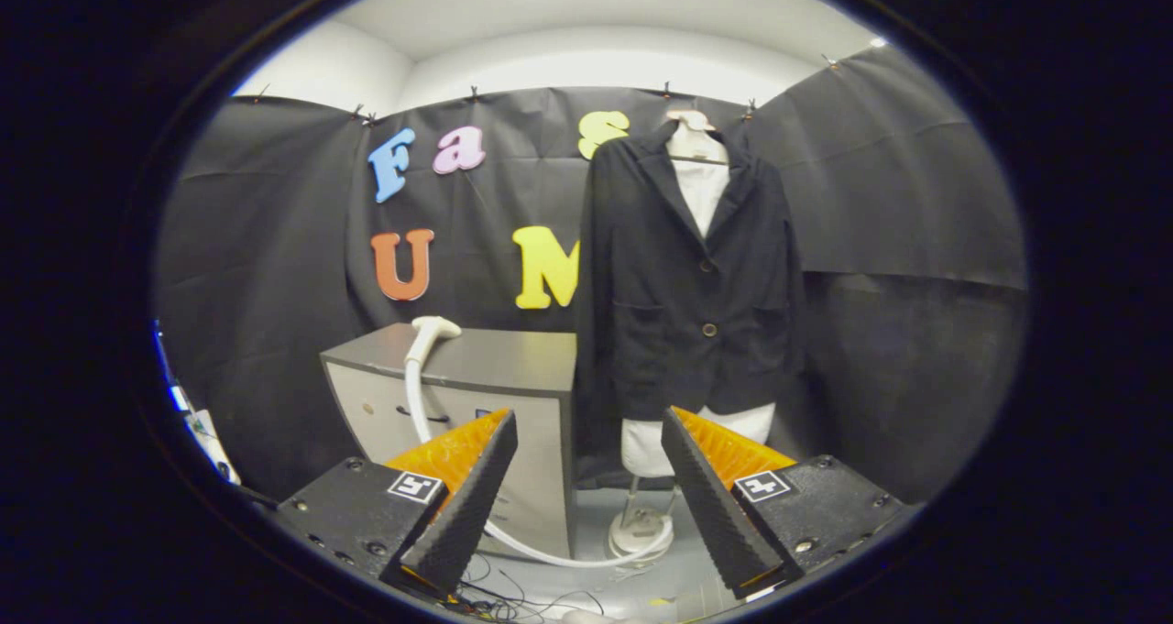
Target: Iron the clothes twice with a garment steamer, once on the left side and once on the right side.
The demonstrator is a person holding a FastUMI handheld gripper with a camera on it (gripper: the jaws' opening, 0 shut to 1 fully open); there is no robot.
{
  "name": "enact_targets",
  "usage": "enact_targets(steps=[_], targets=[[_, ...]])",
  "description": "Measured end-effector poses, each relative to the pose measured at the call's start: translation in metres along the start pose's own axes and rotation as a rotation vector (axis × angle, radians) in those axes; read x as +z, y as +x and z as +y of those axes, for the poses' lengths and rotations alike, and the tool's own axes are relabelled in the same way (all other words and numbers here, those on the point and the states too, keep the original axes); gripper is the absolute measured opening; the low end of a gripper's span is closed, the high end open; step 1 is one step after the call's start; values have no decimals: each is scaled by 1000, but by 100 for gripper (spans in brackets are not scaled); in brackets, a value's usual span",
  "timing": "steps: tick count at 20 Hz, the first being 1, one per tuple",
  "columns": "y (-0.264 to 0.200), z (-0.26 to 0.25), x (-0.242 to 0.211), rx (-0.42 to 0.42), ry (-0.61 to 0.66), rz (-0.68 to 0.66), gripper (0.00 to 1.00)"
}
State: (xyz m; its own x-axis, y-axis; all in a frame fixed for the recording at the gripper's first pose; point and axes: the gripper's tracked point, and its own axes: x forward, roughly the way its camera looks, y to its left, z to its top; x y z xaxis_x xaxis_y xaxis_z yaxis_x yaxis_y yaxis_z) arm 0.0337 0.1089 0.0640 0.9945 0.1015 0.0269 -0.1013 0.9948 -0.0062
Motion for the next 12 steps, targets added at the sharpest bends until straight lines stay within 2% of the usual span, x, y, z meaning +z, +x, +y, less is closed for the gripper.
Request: enact_targets(steps=[6,12], targets=[[74,92,34,175,-53,14,100],[169,176,37,298,-82,114,100]])
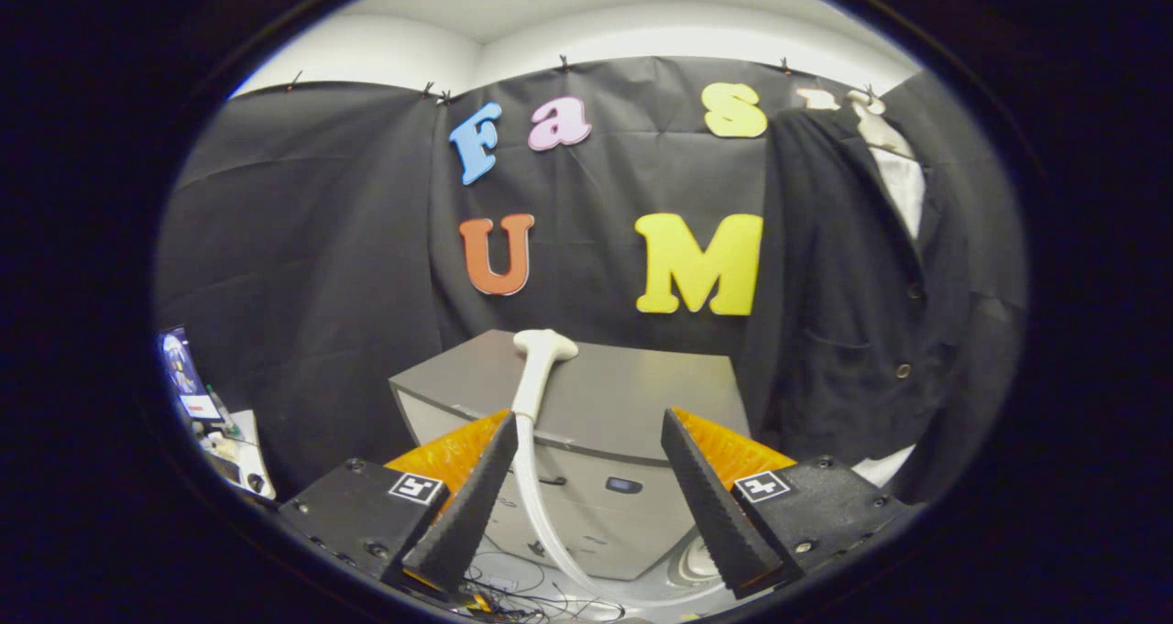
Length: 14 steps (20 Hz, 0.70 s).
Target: Iron the clothes twice with a garment steamer, once on the left side and once on the right side.
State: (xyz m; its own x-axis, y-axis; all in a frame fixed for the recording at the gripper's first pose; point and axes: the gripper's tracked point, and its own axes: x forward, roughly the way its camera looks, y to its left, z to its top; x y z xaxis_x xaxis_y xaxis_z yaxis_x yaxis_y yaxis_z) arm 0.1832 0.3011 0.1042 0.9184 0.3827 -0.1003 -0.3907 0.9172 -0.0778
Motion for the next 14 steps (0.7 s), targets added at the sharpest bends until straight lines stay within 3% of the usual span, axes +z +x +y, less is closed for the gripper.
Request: enact_targets(steps=[6,9,14], targets=[[118,36,-8,76,-12,122,98],[173,41,-18,71,-24,194,93],[215,51,-37,94,-53,273,83]])
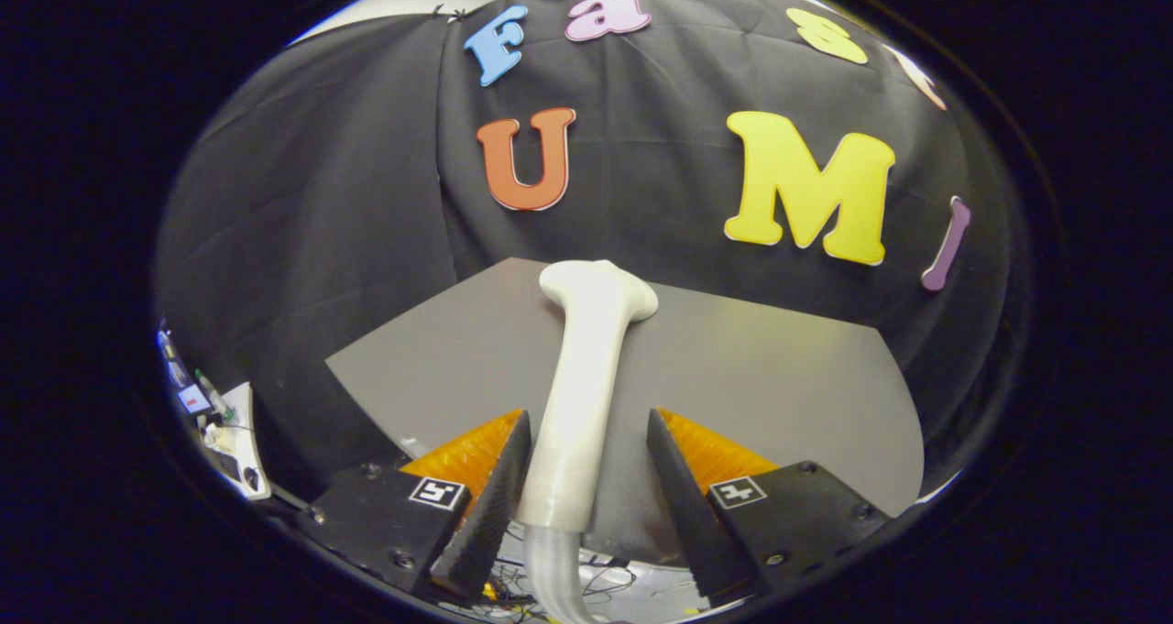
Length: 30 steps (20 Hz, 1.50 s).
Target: Iron the clothes twice with a garment steamer, once on the left side and once on the right side.
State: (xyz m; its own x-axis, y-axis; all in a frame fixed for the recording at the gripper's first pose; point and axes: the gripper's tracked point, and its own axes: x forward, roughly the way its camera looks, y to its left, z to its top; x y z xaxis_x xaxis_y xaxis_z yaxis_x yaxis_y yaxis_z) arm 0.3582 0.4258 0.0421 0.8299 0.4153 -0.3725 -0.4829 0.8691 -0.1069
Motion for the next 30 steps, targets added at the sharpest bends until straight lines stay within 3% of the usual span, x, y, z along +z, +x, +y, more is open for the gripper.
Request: enact_targets(steps=[4,11,18,26,30], targets=[[10,6,3,8,36,1,63],[8,6,7,53,153,21,38],[-63,-25,-16,39,192,-30,37],[-212,-108,-30,-44,261,-154,37],[-296,-159,-45,-139,290,-234,36]])
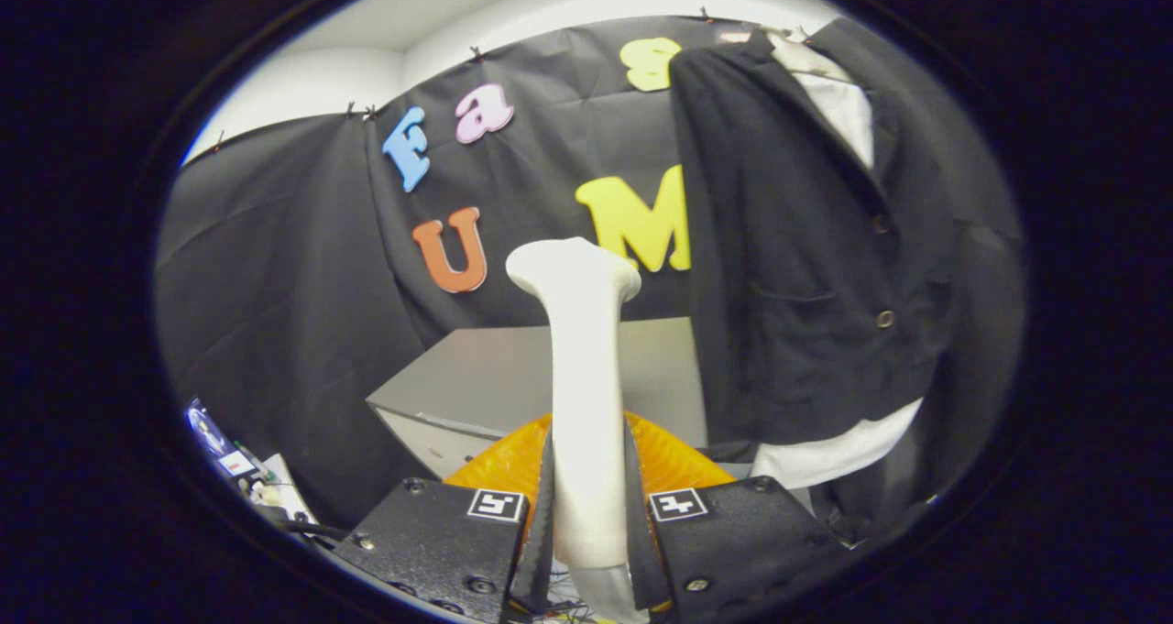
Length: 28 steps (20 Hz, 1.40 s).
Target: Iron the clothes twice with a garment steamer, once on the left side and once on the right side.
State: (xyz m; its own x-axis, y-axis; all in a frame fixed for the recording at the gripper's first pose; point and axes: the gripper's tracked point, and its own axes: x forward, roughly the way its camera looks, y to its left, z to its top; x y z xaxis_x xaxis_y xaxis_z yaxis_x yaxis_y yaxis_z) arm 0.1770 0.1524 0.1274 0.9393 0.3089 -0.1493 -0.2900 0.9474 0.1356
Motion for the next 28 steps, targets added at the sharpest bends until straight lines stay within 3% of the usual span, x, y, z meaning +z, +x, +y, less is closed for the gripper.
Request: enact_targets(steps=[6,10,13,24,28], targets=[[-84,-96,26,-188,48,-99,36],[-107,-132,47,-268,75,-144,37],[-102,-148,71,-300,87,-174,37],[-46,-151,162,-282,14,-256,37],[-30,-152,174,-295,-7,-259,37]])
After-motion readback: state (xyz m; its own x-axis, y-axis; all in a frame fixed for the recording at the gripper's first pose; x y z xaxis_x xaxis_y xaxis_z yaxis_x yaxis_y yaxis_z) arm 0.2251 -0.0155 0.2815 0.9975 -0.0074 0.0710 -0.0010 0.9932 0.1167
